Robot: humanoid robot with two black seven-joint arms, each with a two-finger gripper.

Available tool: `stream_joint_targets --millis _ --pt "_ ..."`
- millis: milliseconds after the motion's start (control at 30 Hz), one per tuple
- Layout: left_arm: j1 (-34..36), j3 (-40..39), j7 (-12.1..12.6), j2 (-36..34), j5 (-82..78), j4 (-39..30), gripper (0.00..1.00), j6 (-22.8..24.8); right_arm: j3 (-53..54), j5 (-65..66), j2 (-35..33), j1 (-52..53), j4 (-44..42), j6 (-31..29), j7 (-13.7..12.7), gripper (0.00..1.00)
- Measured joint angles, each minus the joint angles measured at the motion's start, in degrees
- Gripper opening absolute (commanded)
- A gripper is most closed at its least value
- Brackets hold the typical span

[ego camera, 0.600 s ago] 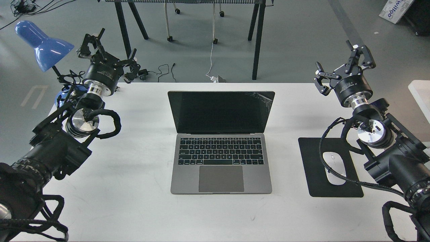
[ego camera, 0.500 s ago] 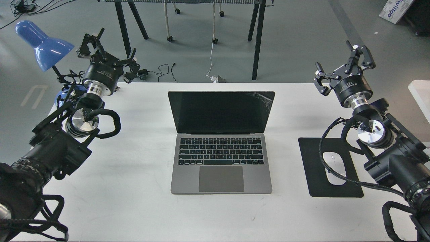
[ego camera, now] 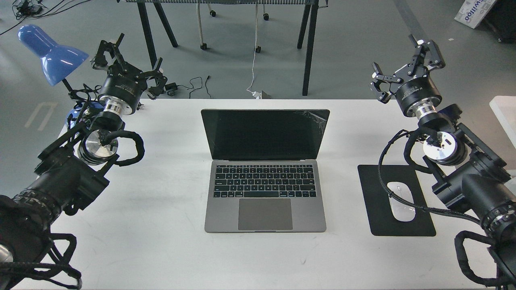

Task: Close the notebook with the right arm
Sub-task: 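Move the right gripper forward over the top of the laptop screen, then push the laptop screen down toward the keyboard with the right gripper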

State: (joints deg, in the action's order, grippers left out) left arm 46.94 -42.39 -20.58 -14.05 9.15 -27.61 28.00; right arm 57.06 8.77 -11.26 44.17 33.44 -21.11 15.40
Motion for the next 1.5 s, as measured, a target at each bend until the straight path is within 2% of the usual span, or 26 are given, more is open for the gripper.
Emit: stream_joint_targets --millis 233,600,967,1500 --pt "-0.01 -0.09 0.01 -0.03 0.00 -0.06 1.00 0.00 -4.46 0.03 4.97 1.93 0.30 2.29 -0.22 1.00" --pt "-0.01 -0.07 0.01 -0.02 0.00 -0.09 1.00 0.00 -12.63 -0.15 5.72 1.24 1.55 -1.14 -0.96 1.00" --pt "-0.03 -0.15 0.01 0.00 -0.01 -0.07 1.00 0.00 -22.06 -0.15 0.02 -2.64 12.77 -3.96 -1.37 1.00" --pt "-0.08 -0.24 0.01 -0.01 0.00 -0.07 1.00 0.00 -38.34 4.46 -3.64 -4.48 15.28 -3.98 -1.08 1.00"
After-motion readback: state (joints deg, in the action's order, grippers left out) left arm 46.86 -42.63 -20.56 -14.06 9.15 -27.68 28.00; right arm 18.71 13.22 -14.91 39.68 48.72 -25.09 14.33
